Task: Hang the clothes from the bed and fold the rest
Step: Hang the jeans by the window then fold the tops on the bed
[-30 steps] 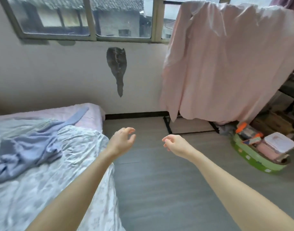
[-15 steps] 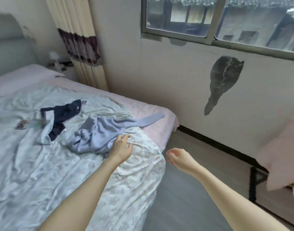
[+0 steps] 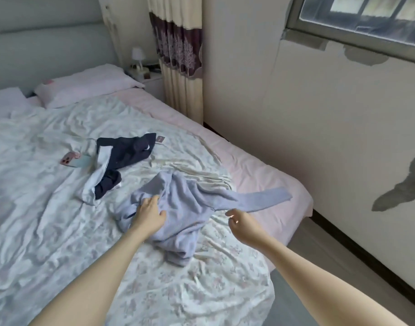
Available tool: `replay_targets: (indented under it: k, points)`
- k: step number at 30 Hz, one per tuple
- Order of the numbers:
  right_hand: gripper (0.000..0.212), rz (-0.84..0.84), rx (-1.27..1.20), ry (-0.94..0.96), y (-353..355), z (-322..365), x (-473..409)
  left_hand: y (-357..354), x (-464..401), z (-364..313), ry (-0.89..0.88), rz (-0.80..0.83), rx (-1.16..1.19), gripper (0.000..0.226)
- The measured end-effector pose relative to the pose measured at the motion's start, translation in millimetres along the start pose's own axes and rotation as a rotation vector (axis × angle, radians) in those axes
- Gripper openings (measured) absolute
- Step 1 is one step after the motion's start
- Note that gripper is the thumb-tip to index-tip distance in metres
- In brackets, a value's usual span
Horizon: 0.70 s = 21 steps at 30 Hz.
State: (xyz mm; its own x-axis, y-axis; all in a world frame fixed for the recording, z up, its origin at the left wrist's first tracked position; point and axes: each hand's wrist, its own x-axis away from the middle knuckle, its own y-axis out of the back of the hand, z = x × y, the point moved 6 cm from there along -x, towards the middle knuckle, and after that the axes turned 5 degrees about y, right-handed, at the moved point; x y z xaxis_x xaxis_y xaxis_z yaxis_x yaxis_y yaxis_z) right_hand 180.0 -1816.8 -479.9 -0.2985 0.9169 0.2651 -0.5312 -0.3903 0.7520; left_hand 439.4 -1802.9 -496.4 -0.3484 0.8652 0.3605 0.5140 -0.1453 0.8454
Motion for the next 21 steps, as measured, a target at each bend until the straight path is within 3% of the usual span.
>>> replay_targets:
  k: [10,13,17,21]
  points:
    - [0.043,0.13,0.117,-0.071,-73,-26,-240,-27,-215,2,0.098,0.006,0.018,0.069]
    - [0.044,0.168,0.185,-0.052,-99,-29,-286,-41,-255,18,0.209,0.047,0.01,0.075]
    - [0.048,0.247,0.128,-0.083,-133,-29,-322,-60,-285,37,0.215,0.123,0.001,0.052]
    - [0.053,0.296,0.009,-0.213,-153,-30,-327,-63,-290,45,0.121,0.08,0.14,0.036]
